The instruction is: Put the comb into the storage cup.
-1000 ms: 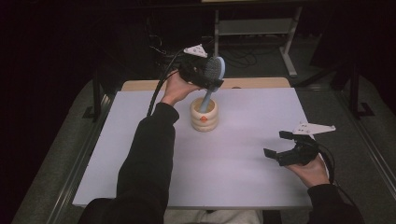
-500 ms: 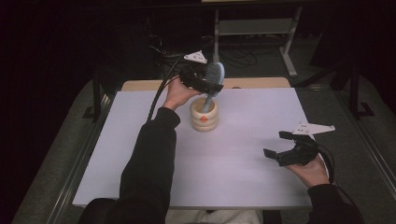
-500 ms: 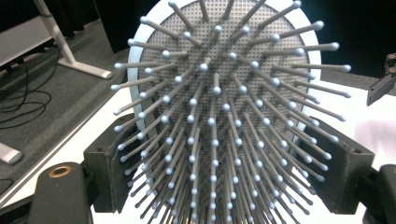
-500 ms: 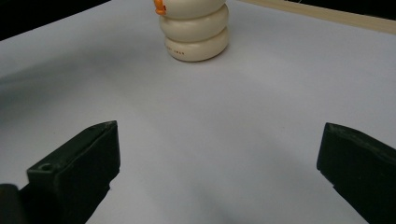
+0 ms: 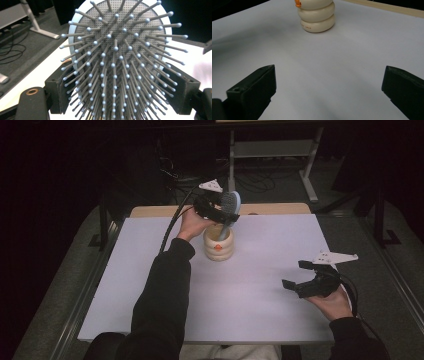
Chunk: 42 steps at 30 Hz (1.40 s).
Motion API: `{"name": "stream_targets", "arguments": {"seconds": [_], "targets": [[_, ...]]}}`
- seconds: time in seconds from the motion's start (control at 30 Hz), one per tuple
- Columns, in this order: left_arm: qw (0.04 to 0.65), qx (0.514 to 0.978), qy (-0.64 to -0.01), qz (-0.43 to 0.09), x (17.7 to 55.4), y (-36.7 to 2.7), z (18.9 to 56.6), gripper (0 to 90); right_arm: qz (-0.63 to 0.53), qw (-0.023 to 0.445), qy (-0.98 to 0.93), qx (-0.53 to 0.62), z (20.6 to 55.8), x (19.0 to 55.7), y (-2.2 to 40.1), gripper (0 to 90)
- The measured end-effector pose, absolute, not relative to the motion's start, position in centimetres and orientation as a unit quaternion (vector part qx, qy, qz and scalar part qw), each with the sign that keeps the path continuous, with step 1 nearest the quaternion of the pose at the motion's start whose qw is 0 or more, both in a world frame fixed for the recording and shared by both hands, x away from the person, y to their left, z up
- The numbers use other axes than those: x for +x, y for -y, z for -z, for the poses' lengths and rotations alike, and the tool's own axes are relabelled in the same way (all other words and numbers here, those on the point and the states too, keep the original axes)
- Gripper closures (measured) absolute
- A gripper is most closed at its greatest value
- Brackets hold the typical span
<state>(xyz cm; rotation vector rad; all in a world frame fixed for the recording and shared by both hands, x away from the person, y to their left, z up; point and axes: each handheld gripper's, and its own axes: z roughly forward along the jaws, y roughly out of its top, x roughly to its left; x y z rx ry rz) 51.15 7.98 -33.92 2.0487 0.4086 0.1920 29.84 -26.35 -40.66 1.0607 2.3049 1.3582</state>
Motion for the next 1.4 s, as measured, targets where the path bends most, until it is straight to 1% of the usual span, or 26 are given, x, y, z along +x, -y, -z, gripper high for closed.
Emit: {"name": "stream_targets", "arguments": {"seconds": [0.3, 0.7, 0.93, 1.07, 1.4], "targets": [[0.489, 0.852, -0.172, -0.069, 51.4, -7.4, 35.0, 20.1, -0.467, 0.131, -0.795, 0.365, 40.7, 29.9, 26.3, 0.0], [0.484, 0.856, -0.166, -0.074, 50.8, -7.1, 35.0, 19.9, -0.464, 0.129, -0.797, 0.365, 40.8, 30.0, 26.2, 0.0], [0.489, 0.852, -0.173, -0.063, 50.9, -7.4, 35.2, 19.3, -0.465, 0.128, -0.797, 0.364, 40.8, 30.0, 26.2, 0.0], [0.494, 0.849, -0.178, -0.064, 50.8, -7.7, 35.1, 17.8, -0.465, 0.128, -0.796, 0.365, 40.8, 30.0, 26.2, 0.0], [0.499, 0.844, -0.187, -0.061, 50.6, -9.3, 35.1, 9.7, -0.465, 0.127, -0.797, 0.365, 40.8, 30.0, 26.1, 0.0]]}}
